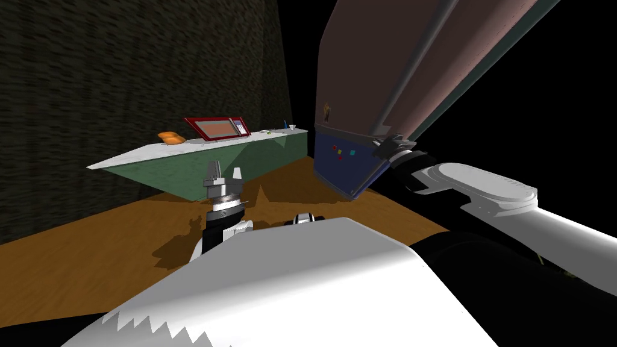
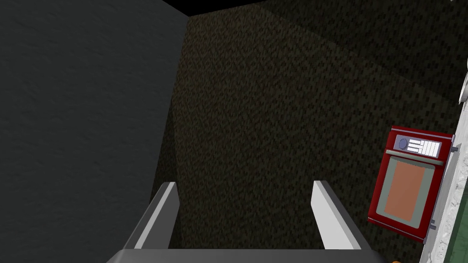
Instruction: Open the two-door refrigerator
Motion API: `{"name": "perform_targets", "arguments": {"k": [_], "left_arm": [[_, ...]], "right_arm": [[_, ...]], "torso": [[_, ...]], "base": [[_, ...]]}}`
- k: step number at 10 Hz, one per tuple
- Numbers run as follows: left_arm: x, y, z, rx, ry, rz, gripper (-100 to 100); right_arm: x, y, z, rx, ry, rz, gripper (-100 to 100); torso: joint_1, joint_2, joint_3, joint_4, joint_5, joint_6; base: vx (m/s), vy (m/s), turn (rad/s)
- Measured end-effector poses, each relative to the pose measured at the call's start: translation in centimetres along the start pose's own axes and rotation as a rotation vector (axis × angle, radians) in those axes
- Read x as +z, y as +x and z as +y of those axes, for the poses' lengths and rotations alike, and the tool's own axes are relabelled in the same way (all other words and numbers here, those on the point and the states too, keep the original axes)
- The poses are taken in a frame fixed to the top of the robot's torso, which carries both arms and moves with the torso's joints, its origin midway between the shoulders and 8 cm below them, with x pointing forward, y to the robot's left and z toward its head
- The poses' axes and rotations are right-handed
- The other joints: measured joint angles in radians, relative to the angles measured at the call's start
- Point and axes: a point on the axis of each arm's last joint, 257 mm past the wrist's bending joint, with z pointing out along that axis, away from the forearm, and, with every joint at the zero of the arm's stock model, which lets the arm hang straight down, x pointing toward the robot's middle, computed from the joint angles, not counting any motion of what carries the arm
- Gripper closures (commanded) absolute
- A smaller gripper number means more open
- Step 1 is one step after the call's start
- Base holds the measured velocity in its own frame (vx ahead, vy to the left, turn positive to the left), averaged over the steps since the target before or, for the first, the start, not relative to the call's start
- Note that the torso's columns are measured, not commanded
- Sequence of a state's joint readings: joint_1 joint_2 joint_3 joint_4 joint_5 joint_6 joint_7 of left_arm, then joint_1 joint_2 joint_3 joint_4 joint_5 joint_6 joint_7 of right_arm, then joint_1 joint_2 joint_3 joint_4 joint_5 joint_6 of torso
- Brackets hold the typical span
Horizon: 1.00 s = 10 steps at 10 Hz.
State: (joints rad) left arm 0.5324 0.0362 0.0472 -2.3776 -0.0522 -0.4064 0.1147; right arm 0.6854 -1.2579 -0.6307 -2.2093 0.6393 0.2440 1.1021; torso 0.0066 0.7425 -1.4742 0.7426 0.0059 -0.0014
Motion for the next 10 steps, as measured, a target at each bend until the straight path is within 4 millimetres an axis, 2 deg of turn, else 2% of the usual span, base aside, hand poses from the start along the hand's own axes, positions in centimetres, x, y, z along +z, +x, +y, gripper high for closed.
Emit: {"name": "perform_targets", "arguments": {"k": [2, 6, 9, 10], "left_arm": [[0.0, 0.0, 0.0, -0.001, 0.000, 0.000, 0], [0.0, 0.0, 0.0, -0.001, 0.000, 0.000, 0], [0.0, 0.0, 0.0, 0.000, 0.000, 0.000, 0], [0.0, 0.0, 0.0, 0.000, 0.000, 0.000, 0]], "right_arm": [[-0.1, 1.2, 0.1, -0.002, 0.000, 0.032, 100], [-0.3, 4.8, 0.1, -0.012, 0.001, 0.122, 100], [-0.8, 7.7, 0.1, -0.020, 0.003, 0.189, 100], [-0.9, 8.1, 0.2, -0.021, 0.003, 0.201, 100]], "torso": [[0.009, -0.008, -0.004, -0.005, -0.001, 0.001], [-0.010, -0.001, 0.000, -0.004, -0.007, 0.002], [-0.010, -0.007, -0.003, -0.005, -0.007, 0.001], [-0.012, -0.006, -0.003, -0.005, -0.007, 0.001]], "base": [[0.080, 0.405, -0.078], [0.043, 0.467, -0.068], [0.064, 0.338, -0.051], [0.074, 0.272, -0.037]]}}
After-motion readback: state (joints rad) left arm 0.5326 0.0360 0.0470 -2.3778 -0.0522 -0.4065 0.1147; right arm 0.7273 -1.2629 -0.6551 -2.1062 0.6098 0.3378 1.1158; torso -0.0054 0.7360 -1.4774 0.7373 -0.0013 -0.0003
